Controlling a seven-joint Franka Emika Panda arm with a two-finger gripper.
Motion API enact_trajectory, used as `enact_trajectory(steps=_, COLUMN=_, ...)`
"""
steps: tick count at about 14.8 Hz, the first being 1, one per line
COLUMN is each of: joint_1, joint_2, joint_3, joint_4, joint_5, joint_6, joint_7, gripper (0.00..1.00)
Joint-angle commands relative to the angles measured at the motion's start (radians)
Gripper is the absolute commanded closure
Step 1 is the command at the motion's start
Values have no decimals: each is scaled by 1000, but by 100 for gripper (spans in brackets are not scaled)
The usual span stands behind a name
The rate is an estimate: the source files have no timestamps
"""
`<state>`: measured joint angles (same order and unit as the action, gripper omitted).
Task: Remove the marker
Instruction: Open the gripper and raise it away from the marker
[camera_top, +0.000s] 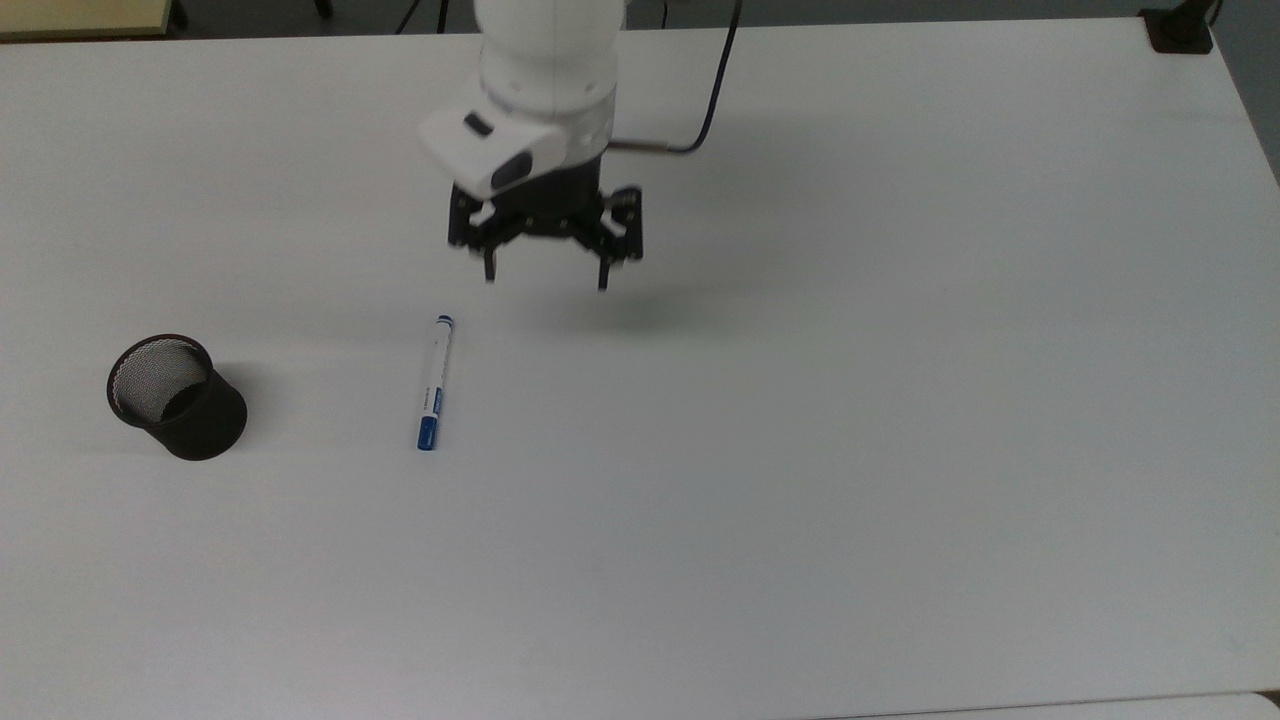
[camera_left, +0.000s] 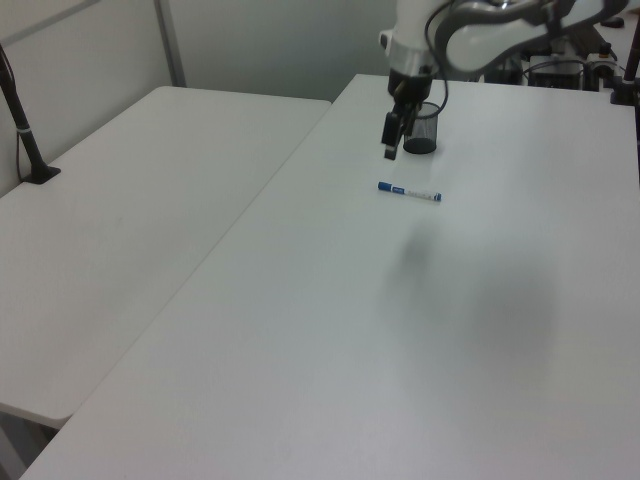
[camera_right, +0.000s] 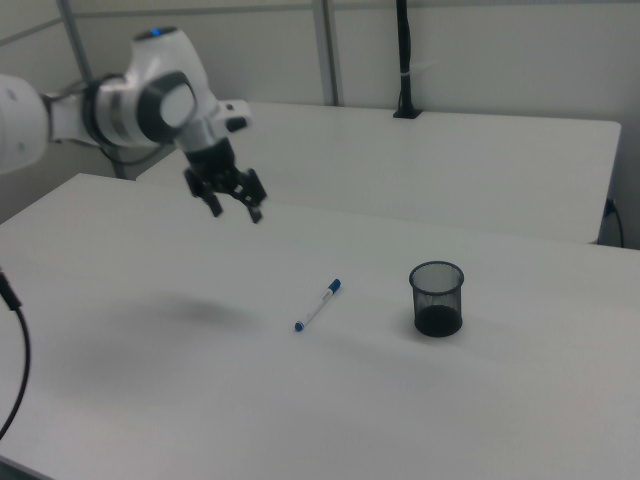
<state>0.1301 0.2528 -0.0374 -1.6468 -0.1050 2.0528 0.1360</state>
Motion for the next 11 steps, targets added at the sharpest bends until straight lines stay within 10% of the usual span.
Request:
enact_trajectory(steps=1, joint_1=29, joint_2=-163, joint_3=-9, joint_4=-45, joint_5=-1, joint_6=-201, joint_7=13, gripper=0)
enact_trajectory(steps=11, joint_1=-79, joint_2=-322, joint_3=62, joint_4=-90, joint_5=42, joint_6=-398, joint_7=-44, gripper=0)
